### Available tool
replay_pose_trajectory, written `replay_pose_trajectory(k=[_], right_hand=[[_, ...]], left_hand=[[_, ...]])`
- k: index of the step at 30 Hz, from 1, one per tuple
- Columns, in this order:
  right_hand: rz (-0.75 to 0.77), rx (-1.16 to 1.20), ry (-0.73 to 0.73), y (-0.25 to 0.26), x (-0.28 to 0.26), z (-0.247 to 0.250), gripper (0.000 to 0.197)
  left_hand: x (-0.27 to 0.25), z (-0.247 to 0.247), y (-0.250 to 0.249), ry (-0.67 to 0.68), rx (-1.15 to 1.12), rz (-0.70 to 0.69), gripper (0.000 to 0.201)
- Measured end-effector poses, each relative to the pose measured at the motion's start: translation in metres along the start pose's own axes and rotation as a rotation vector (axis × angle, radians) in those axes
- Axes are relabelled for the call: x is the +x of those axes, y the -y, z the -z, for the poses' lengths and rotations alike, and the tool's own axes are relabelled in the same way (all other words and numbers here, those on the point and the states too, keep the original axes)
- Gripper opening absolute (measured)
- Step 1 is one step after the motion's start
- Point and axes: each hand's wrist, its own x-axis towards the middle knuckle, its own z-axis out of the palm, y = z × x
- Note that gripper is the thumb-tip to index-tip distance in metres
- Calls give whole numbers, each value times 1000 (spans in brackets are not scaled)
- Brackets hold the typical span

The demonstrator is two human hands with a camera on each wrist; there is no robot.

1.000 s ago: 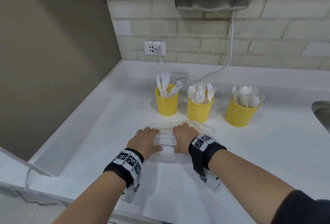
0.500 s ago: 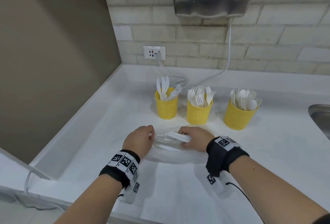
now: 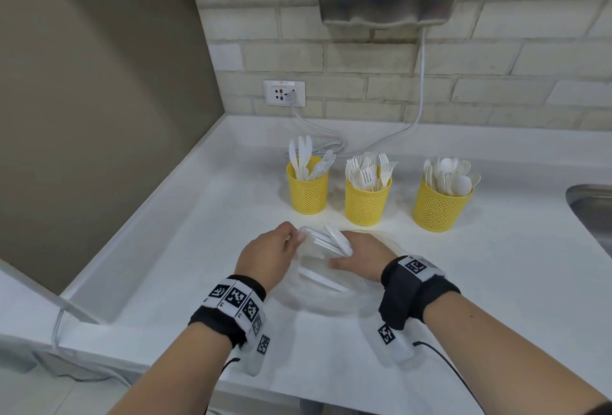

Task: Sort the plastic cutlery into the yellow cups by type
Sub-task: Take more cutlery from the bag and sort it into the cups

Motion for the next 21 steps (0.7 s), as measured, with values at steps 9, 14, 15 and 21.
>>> replay_pose_trajectory(k=[9,14,15,21], right_hand=[[69,65,-133,4,-15,6,44],[79,374,-413,4,-13,16,20],[91,439,-453,6,-12,20,14],[174,673,-748,25,-16,46,39]], left_hand=[[1,-5,10,-55,122,170,33],[-3,-9,20,-64,97,58,15],[-5,-9,21,-53,138,33,22],[-10,-17,13,52,250,48,33]])
